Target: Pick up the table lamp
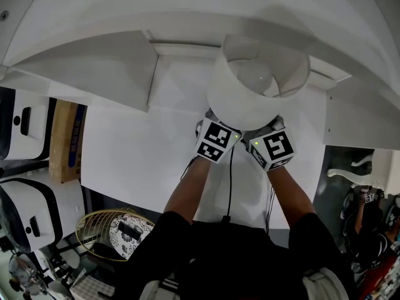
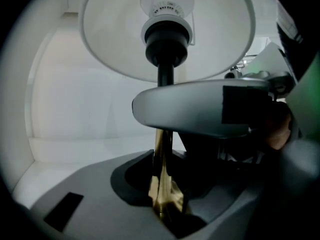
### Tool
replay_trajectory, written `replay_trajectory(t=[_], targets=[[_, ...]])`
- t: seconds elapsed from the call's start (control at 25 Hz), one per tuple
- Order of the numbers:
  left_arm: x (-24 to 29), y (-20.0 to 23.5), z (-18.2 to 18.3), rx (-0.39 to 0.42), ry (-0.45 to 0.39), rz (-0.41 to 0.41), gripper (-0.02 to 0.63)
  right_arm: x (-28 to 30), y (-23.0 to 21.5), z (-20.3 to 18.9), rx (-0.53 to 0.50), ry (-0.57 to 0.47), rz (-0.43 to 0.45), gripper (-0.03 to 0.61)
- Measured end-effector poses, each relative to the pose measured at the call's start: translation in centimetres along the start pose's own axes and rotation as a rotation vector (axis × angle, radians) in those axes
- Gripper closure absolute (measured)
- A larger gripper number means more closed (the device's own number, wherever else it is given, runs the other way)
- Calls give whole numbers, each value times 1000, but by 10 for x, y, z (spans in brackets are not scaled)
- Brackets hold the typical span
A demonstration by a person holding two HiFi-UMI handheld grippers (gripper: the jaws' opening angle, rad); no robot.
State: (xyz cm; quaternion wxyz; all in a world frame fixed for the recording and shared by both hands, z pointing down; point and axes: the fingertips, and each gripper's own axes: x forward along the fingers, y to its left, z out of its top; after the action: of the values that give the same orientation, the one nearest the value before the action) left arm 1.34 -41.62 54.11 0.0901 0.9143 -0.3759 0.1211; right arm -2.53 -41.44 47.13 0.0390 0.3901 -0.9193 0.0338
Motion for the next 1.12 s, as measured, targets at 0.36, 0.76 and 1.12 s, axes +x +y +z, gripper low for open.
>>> replay_trajectory(t=[0.36,0.76,1.12], targets=[[-23,-10,9,34,0,2,514,-12,25,19,-55,-38,8,499],[-52,-20,20,24,-17,2,514,-22,47,37,-38,-52,-7,499],[-75,-34,30,40,-25,-13,514,-37,67,53,-49,-67,-27,499]])
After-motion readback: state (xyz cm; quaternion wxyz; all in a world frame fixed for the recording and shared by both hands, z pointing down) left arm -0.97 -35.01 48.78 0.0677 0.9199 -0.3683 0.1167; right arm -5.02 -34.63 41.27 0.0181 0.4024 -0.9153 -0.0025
